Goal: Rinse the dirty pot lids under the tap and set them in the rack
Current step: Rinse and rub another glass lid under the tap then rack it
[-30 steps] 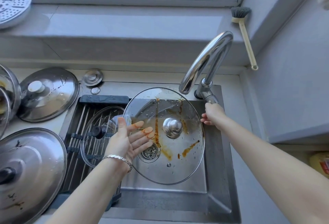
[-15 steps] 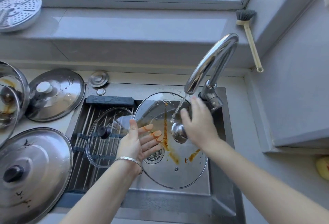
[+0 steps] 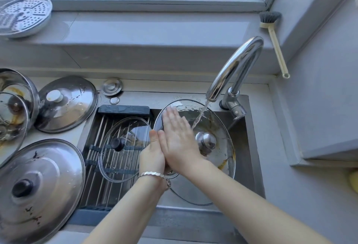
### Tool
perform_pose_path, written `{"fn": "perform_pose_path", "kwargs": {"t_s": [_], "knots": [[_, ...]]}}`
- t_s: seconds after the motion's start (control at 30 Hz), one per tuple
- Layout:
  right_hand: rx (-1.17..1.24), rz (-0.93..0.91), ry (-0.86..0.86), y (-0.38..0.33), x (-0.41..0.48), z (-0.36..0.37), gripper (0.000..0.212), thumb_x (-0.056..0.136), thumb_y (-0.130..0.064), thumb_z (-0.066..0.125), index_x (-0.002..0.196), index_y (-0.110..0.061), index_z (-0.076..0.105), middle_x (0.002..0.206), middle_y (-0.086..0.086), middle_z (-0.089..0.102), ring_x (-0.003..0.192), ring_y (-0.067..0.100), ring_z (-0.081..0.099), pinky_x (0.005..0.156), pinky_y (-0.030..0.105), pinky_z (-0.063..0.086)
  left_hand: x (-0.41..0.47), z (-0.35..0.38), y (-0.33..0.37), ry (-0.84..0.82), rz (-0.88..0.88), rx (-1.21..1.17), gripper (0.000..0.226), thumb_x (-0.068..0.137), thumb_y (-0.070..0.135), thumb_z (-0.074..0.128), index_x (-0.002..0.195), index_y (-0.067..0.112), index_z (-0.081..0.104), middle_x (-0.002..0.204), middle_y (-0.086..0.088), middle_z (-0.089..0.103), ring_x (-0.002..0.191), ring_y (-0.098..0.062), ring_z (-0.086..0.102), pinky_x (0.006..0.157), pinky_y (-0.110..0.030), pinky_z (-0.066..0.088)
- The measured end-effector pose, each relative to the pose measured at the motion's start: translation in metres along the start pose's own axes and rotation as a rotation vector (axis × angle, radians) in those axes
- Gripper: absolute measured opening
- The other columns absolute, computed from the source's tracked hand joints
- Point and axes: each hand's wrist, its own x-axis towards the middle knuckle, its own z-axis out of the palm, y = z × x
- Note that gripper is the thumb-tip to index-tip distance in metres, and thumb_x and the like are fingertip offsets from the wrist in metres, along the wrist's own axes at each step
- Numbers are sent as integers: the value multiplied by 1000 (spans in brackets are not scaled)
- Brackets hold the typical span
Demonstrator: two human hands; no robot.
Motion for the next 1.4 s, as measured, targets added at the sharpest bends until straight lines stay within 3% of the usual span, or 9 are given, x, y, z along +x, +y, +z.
{"fn": "perform_pose_path", "kwargs": {"t_s": [0.2, 0.37, 0.53, 0.7, 0.83, 1.0, 1.17, 1.33, 1.4], "knots": [[59, 410, -35, 19, 39, -23, 63, 99, -39, 16, 147, -3, -3, 157, 13, -7, 144, 21, -8, 116, 33, -7, -7, -3, -3, -167, -52, -10, 63, 92, 51, 33, 85, -4, 61, 59, -15, 70, 50, -24, 68, 36, -25, 50], [6, 60, -96, -2, 1, 3, 68, 92, -45, 11, 147, -8, -7, 156, 8, -15, 142, 15, -17, 108, 26, -16, -2, -8, 1, -20, 36, 82, 56, 89, 53, 38, 67, 8, 62, 54, -9, 67, 47, -23, 64, 44, -30, 53], [75, 441, -89, 14, 24, -28, 69, 97, -47, 14, 145, -3, -10, 155, 15, -14, 143, 24, -13, 115, 36, -9, -7, -9, -1, -136, 28, 11, 61, 89, 53, 36, 80, -1, 63, 56, -14, 69, 49, -26, 68, 38, -26, 51], [-46, 73, -140, 0, -3, -9, 74, 94, -52, 15, 144, -6, -15, 153, 12, -22, 140, 19, -24, 109, 30, -19, -5, -14, -1, -68, 59, 51, 57, 83, 58, 40, 74, 8, 65, 55, -8, 70, 49, -22, 68, 39, -27, 50], [62, 535, -152, 21, 20, -38, 80, 93, -57, 11, 144, 1, -13, 153, 23, -15, 142, 30, -14, 115, 38, -6, -13, -11, 2, -154, 51, 28, 66, 71, 62, 40, 78, 2, 65, 62, -13, 71, 58, -27, 70, 42, -28, 53], [44, 283, -159, -2, 0, -13, 93, 83, -70, 11, 142, -5, -20, 150, 20, -25, 139, 31, -24, 107, 39, -17, -12, -9, 8, -71, 108, 33, 52, 90, 47, 42, 69, 5, 62, 48, -7, 67, 44, -22, 66, 35, -25, 49], [269, 895, -224, 33, 28, -57, 96, 86, -70, 15, 144, 4, -5, 151, 32, 3, 140, 42, 5, 114, 52, 9, -18, -18, 5, -174, 133, 10, 62, 69, 60, 45, 76, 1, 64, 64, -16, 71, 59, -30, 70, 47, -33, 57], [98, 518, -165, 6, 11, -22, 111, 74, -82, 14, 143, -1, -15, 148, 35, -14, 140, 44, -11, 113, 51, -1, -16, -10, 5, -130, 108, -8, 59, 76, 57, 44, 73, 1, 64, 57, -15, 69, 54, -30, 69, 43, -31, 55], [137, 690, -182, 26, 22, -30, 112, 72, -84, 13, 146, -2, -7, 149, 35, -3, 140, 44, 1, 113, 54, 8, -17, -12, 5, -160, 125, -14, 62, 70, 59, 45, 75, 1, 64, 61, -16, 71, 57, -30, 70, 45, -31, 56]]}}
